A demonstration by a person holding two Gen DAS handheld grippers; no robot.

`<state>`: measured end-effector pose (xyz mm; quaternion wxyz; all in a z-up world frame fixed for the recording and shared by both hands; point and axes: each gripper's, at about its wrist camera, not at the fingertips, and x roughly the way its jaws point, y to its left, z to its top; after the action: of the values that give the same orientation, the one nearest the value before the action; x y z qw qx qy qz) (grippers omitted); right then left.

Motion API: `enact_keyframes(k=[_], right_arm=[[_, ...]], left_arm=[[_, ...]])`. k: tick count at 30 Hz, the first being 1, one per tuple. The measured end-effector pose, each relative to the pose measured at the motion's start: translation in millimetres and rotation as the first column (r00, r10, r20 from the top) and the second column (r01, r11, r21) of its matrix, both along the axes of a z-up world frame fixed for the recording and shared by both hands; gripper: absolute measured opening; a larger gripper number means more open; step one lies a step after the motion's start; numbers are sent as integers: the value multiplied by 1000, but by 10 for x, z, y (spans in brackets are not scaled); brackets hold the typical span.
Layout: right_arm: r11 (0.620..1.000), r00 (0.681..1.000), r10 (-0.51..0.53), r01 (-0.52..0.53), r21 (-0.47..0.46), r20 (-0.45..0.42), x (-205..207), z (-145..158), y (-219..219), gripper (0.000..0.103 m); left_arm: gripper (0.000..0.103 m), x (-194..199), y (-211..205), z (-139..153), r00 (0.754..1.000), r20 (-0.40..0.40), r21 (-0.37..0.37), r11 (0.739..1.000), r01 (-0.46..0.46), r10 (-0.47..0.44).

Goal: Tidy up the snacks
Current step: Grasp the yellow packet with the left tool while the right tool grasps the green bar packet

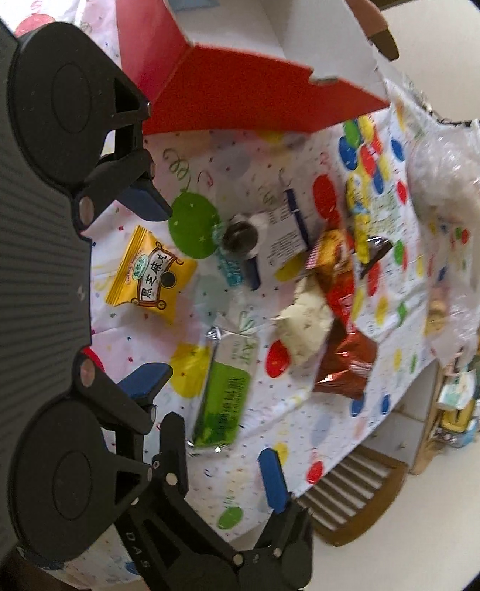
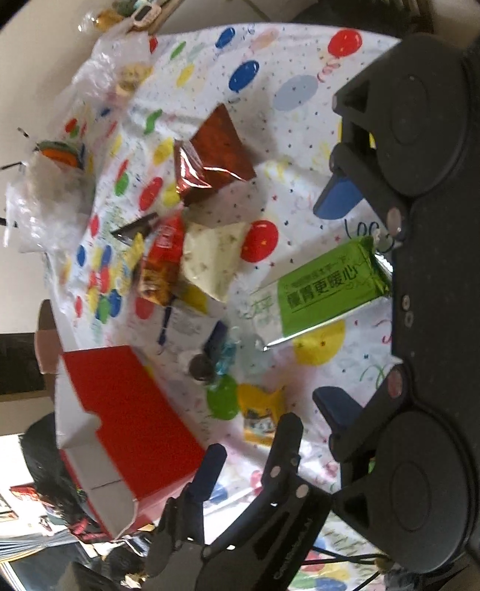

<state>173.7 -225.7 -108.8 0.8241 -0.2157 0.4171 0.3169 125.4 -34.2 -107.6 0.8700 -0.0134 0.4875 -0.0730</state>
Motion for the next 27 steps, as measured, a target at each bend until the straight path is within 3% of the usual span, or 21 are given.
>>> enact_keyframes(k=[8, 16, 22, 27], right_arm=[[998, 998, 46, -48, -49, -41, 216, -237, 29, 84], [997, 997, 57, -60, -56, -51, 303, -309, 34, 72], [998, 998, 45, -47, -41, -41, 289, -285, 38, 53], [1000, 1000, 8, -9, -29, -29, 248, -264, 50, 42]], left_arm=[[83, 164, -26, -218, 997, -64, 15, 998, 53, -52], [63, 242, -5, -260, 994, -77, 21, 997, 80, -78], [49, 237, -5, -249, 997, -64, 35, 998, 53, -51], [45, 218, 28, -248, 998, -55, 3, 1000, 11, -11]])
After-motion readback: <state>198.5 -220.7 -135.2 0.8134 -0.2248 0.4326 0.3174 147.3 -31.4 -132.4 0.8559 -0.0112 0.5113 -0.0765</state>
